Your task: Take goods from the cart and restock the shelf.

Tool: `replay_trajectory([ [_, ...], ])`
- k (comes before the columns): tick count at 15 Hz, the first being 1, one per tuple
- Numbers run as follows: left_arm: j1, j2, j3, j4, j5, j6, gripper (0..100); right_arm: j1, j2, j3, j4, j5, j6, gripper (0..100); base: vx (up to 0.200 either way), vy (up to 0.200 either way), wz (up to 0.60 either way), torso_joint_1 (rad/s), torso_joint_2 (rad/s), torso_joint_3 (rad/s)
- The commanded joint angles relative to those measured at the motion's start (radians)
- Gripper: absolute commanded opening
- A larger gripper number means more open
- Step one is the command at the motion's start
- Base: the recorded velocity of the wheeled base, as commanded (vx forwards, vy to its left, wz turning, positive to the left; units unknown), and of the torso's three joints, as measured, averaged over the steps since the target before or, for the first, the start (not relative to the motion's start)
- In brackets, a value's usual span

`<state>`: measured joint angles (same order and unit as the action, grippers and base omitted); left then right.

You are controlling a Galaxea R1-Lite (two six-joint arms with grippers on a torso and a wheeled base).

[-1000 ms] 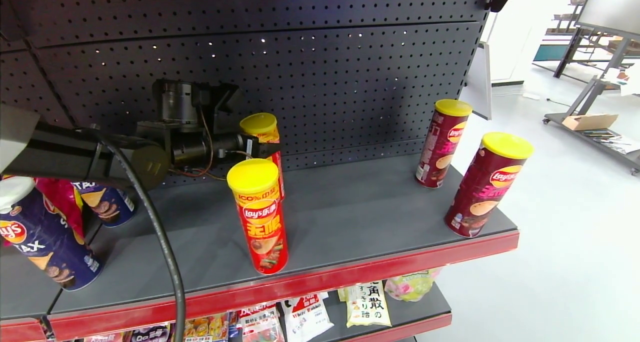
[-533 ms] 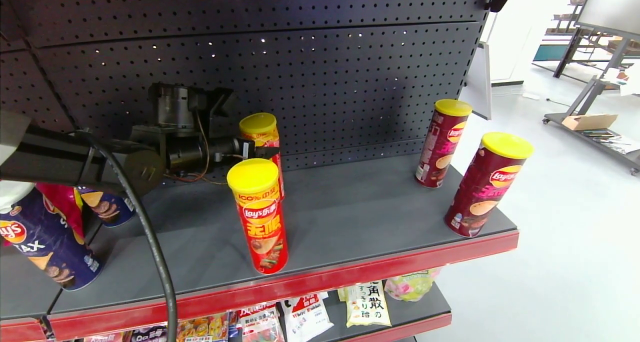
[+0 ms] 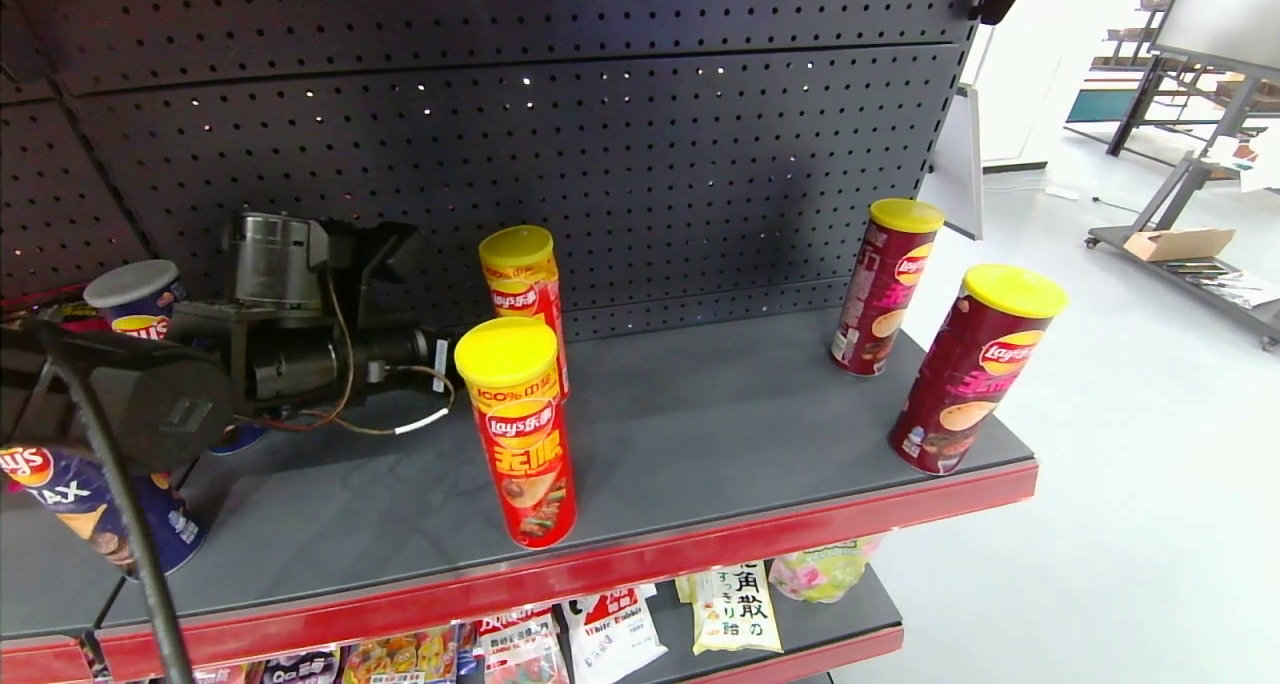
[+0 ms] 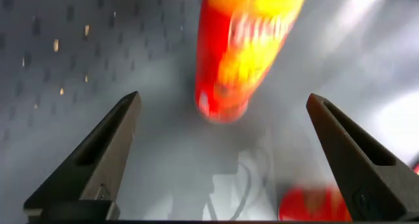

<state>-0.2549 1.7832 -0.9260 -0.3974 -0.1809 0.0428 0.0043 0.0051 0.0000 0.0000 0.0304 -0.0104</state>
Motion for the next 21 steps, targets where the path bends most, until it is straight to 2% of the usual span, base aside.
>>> replay_trajectory([
  [1, 0.016, -0.111, 0.102, -0.001, 0.001, 0.003, 100, 0.0, -0.001, 0.0, 0.0, 0.0, 0.0, 100, 0.0, 0.0, 0.0, 0.0, 0.0, 0.0],
  [3, 0.063, -0.168, 0.137, 0.0, 0.008, 0.005, 100, 0.0, -0.001, 0.0, 0.0, 0.0, 0.0, 100, 0.0, 0.0, 0.0, 0.0, 0.0, 0.0],
  [4, 0.088, -0.222, 0.196, 0.0, 0.02, 0.008, 100, 0.0, -0.001, 0.0, 0.0, 0.0, 0.0, 100, 0.0, 0.0, 0.0, 0.0, 0.0, 0.0],
  [6, 0.092, -0.358, 0.323, 0.006, 0.02, 0.008, 100, 0.0, -0.001, 0.0, 0.0, 0.0, 0.0, 100, 0.0, 0.0, 0.0, 0.0, 0.0, 0.0],
  [7, 0.094, -0.424, 0.354, 0.035, 0.014, 0.008, 100, 0.0, -0.001, 0.0, 0.0, 0.0, 0.0, 100, 0.0, 0.0, 0.0, 0.0, 0.0, 0.0],
  [8, 0.092, -0.57, 0.366, 0.2, 0.009, 0.011, 100, 0.0, -0.001, 0.0, 0.0, 0.0, 0.0, 100, 0.0, 0.0, 0.0, 0.0, 0.0, 0.0],
  [9, 0.091, -0.668, 0.366, 0.31, 0.001, 0.016, 100, 0.0, -0.001, 0.0, 0.0, 0.0, 0.0, 100, 0.0, 0.0, 0.0, 0.0, 0.0, 0.0],
  [10, 0.091, -0.84, 0.365, 0.454, -0.043, 0.02, 100, 0.0, -0.001, 0.0, 0.0, 0.0, 0.0, 100, 0.0, 0.0, 0.0, 0.0, 0.0, 0.0],
  [11, 0.091, -0.944, 0.372, 0.499, -0.075, 0.02, 100, 0.0, -0.001, 0.0, 0.0, 0.0, 0.0, 100, 0.0, 0.0, 0.0, 0.0, 0.0, 0.0],
  [14, 0.097, -1.214, 0.397, 0.508, -0.062, 0.009, 100, 0.0, -0.001, 0.0, 0.0, 0.0, 0.0, 100, 0.0, 0.0, 0.0, 0.0, 0.0, 0.0],
  [16, 0.095, -1.321, 0.384, 0.551, -0.058, 0.005, 100, 0.0, -0.001, 0.0, 0.0, 0.0, 0.0, 100, 0.0, 0.0, 0.0, 0.0, 0.0, 0.0],
  [18, 0.098, -1.41, 0.394, 0.612, -0.015, -0.06, 100, 0.0, -0.001, 0.0, 0.0, 0.0, 0.0, 100, 0.0, 0.0, 0.0, 0.0, 0.0, 0.0],
  [21, 0.095, -1.564, 0.421, 0.759, -0.014, -0.052, 100, 0.0, -0.001, 0.0, 0.0, 0.0, 0.0, 100, 0.0, 0.0, 0.0, 0.0, 0.0, 0.0],
])
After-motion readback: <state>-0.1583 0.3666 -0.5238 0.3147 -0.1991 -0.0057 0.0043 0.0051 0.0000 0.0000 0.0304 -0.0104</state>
